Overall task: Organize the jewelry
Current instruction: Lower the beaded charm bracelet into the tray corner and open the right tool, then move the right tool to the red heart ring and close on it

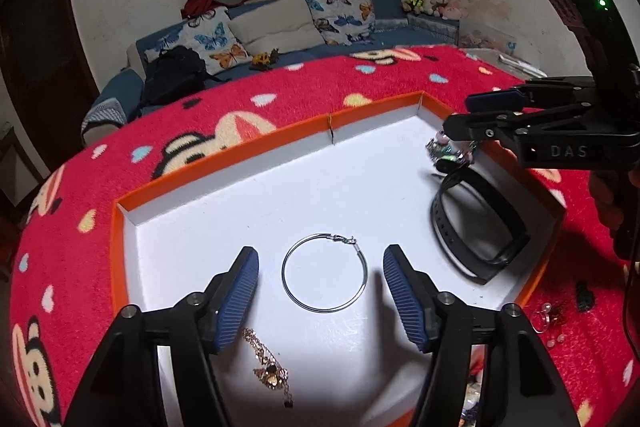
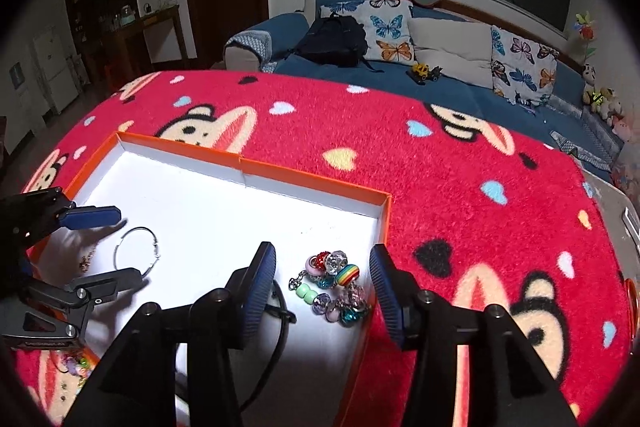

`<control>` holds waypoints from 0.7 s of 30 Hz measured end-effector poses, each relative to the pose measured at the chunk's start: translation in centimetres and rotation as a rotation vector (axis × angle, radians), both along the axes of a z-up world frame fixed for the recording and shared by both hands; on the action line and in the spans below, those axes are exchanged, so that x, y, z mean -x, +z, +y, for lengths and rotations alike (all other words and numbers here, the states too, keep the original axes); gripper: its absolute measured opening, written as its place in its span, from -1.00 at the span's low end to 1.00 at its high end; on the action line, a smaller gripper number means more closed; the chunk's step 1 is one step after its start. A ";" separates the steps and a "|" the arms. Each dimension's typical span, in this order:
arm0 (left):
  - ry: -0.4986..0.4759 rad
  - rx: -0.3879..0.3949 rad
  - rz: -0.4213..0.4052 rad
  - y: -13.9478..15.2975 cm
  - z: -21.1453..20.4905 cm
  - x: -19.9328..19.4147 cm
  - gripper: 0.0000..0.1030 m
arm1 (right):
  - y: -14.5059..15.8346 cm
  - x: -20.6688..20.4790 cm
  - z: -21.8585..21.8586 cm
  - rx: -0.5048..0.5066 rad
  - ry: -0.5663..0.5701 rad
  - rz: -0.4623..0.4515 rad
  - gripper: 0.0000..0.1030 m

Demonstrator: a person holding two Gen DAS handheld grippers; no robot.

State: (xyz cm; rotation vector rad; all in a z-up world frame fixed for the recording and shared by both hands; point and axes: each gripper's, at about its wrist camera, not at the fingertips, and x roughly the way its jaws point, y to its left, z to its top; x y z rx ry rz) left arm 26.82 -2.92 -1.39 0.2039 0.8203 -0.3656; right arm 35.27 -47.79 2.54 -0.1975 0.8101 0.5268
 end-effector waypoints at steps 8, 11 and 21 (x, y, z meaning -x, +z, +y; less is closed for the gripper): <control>0.008 -0.002 -0.086 2.6 0.1 4.0 0.71 | 1.9 3.6 -1.8 -0.035 0.005 -0.037 0.23; 0.018 -0.001 -0.101 3.3 0.3 5.5 0.72 | 2.3 5.2 -2.6 -0.063 0.005 -0.035 0.24; 0.067 0.044 -0.137 4.8 1.7 10.6 0.96 | 0.8 10.4 -3.9 -0.123 0.031 0.031 0.27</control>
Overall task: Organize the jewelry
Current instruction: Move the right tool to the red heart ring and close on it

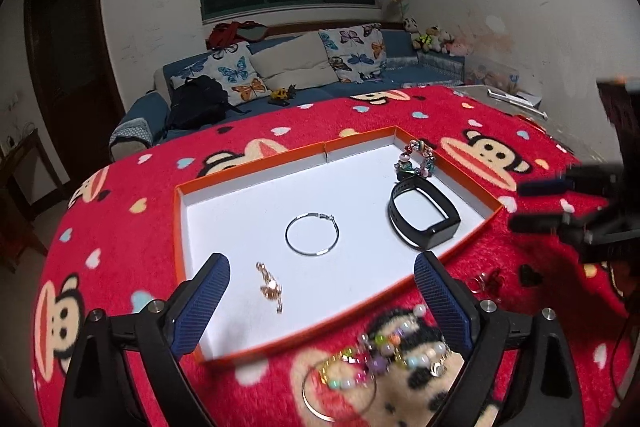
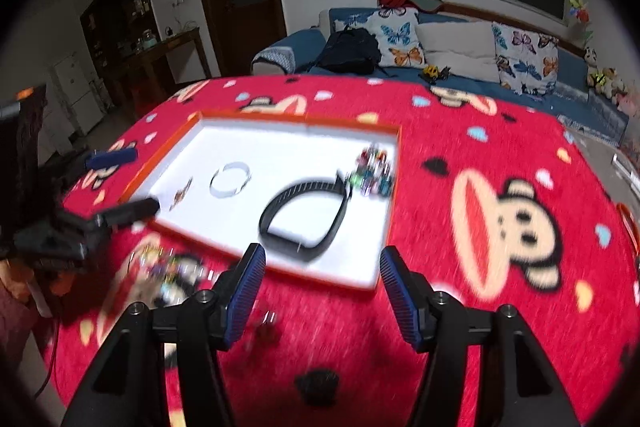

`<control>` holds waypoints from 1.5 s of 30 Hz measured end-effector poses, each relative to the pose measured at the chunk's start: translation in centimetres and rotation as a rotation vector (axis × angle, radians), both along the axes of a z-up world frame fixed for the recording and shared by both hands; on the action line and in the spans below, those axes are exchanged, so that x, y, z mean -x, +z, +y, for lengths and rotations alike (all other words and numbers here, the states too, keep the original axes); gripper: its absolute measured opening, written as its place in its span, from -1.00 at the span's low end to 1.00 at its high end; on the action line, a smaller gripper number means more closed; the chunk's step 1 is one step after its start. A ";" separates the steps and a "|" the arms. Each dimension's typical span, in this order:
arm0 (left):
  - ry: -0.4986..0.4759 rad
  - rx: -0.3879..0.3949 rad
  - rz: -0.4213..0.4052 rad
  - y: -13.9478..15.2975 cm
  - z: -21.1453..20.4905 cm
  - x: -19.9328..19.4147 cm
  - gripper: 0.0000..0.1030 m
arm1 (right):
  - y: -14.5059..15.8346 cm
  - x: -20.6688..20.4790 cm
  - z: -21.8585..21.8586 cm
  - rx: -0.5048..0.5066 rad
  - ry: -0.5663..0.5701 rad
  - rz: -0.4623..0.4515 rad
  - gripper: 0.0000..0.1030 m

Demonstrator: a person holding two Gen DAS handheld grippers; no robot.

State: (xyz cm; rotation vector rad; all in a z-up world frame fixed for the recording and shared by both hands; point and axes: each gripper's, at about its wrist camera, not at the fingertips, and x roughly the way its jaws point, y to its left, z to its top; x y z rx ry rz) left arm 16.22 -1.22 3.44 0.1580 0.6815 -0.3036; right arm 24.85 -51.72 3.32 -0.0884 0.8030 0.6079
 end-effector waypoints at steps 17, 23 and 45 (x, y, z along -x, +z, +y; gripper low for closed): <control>0.064 -0.028 0.000 -1.7 1.2 4.4 0.97 | -4.2 2.4 1.5 -0.006 0.067 0.147 0.27; 0.079 -0.015 0.017 -2.2 1.5 4.5 0.97 | -4.3 2.6 2.4 0.005 0.085 0.135 0.06; -0.012 0.007 0.076 -4.0 1.2 5.4 0.89 | -4.3 3.6 0.0 0.034 0.039 0.109 -0.67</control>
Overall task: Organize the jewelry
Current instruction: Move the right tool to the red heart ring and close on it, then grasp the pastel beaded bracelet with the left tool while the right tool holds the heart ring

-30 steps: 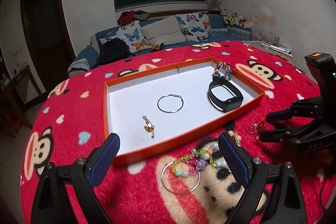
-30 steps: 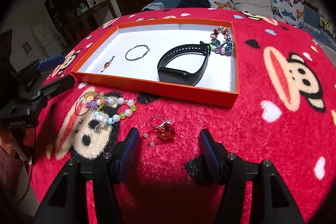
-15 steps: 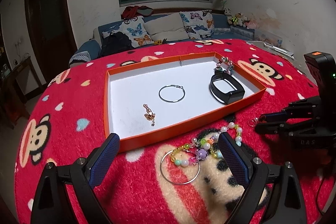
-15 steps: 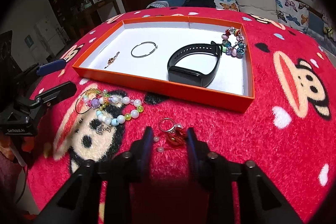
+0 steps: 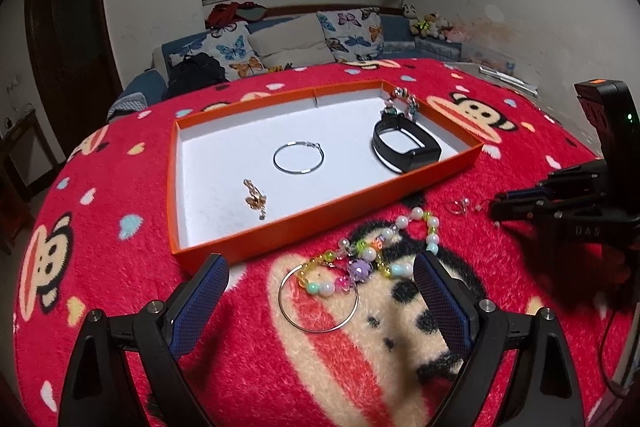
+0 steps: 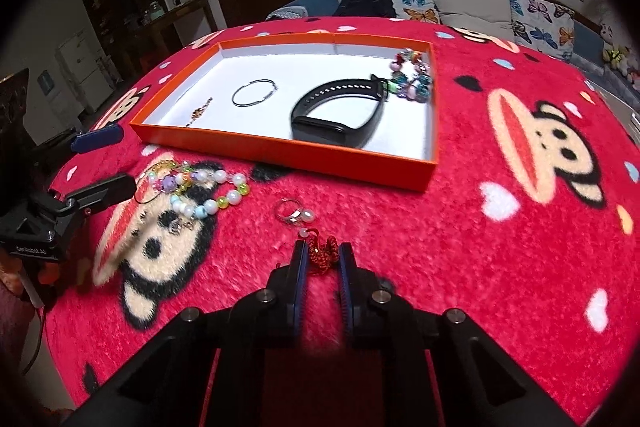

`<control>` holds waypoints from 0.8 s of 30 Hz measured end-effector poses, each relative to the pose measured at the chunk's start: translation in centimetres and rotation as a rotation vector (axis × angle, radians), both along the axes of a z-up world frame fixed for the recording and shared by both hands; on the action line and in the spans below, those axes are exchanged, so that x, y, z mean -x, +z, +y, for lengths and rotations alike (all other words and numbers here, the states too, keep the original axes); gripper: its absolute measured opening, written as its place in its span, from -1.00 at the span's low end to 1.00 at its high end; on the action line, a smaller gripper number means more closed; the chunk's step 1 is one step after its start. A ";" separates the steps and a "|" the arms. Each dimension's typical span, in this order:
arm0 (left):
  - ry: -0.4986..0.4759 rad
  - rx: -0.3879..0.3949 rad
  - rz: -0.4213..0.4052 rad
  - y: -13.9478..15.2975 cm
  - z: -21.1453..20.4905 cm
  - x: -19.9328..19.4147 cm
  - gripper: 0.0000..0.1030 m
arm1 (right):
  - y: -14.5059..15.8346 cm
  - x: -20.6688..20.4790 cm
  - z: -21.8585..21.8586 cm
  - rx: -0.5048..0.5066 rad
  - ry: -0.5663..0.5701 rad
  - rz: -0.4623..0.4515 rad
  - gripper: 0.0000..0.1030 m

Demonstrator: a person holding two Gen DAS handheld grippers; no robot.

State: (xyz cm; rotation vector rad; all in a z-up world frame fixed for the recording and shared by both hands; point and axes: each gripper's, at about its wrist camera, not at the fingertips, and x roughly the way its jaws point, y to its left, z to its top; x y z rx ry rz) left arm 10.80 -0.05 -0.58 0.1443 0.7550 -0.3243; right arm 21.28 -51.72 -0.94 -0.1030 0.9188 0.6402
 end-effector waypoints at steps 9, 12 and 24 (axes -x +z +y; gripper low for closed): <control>-0.042 0.046 0.043 -0.6 0.0 -1.0 0.30 | -0.3 -0.1 -0.7 -0.015 -0.015 0.015 -0.67; -0.089 0.053 0.045 -0.5 -0.8 -1.3 0.19 | -0.2 -0.2 -0.7 -0.019 -0.016 0.016 -0.67; -0.206 0.043 0.098 -1.6 -3.4 -3.8 -0.16 | -0.1 -0.3 -0.7 -0.023 -0.016 0.018 -0.67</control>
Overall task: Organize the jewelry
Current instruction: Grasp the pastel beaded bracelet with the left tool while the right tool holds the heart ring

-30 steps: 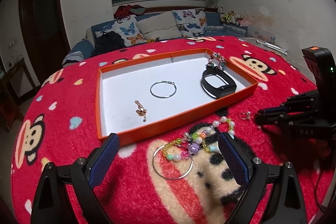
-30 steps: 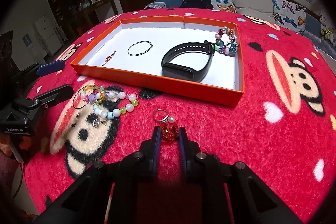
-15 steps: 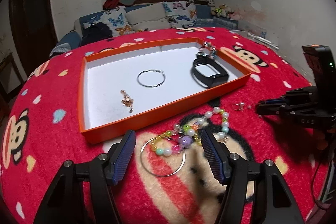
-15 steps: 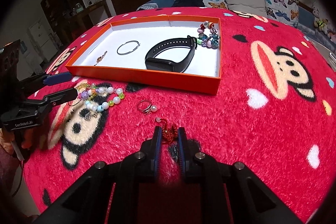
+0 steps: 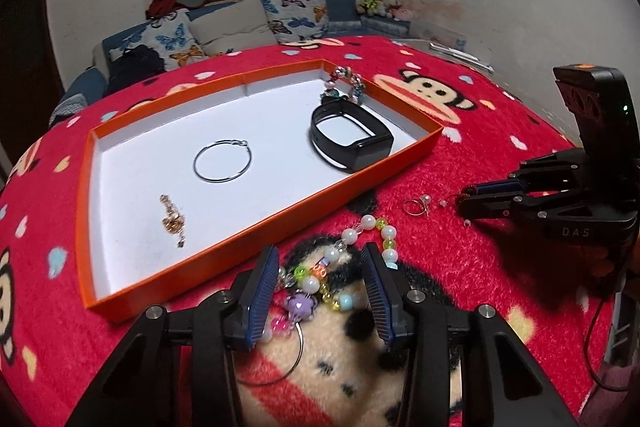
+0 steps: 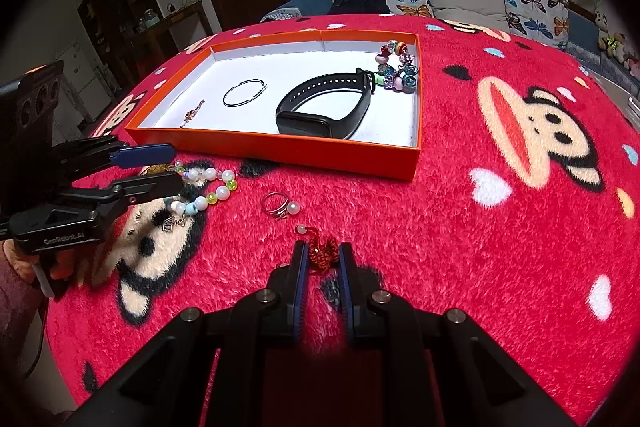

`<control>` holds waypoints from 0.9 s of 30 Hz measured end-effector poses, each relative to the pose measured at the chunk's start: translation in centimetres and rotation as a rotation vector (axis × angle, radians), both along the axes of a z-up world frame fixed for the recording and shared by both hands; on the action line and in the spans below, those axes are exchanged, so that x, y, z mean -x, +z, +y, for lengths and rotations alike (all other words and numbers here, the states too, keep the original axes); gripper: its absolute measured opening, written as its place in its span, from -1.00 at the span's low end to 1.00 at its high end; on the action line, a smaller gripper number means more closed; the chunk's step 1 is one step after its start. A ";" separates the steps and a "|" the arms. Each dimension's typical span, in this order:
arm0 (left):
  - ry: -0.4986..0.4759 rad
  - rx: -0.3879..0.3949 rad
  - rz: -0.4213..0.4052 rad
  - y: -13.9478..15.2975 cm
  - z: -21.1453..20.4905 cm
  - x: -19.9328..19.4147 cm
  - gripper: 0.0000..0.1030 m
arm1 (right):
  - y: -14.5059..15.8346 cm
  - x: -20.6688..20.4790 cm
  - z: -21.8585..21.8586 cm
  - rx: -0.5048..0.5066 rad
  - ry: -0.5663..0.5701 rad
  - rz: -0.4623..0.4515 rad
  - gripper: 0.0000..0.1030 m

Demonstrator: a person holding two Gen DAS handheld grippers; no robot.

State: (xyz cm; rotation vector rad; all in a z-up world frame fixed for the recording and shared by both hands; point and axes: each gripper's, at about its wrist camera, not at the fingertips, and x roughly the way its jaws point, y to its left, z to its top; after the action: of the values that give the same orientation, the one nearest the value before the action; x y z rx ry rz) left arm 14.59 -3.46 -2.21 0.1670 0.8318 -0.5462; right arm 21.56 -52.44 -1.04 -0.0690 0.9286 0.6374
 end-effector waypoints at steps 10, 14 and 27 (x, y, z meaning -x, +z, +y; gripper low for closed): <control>-0.077 -0.040 -0.007 -0.3 -1.2 -0.6 -0.50 | 0.0 0.0 0.0 -0.010 -0.004 0.003 -0.67; -0.113 -0.061 -0.002 -0.6 -1.7 -0.5 -0.50 | 0.0 0.0 -0.1 -0.014 -0.005 0.005 -0.67; -0.129 -0.099 -0.016 -0.9 -2.3 -0.7 -0.81 | 0.0 0.0 -0.2 -0.022 -0.008 0.006 -0.67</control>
State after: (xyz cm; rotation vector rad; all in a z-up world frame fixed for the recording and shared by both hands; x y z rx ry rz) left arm 15.30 -5.81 -3.08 0.3173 0.8370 -0.6241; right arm 21.59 -52.65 -1.07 -0.0441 0.9268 0.6400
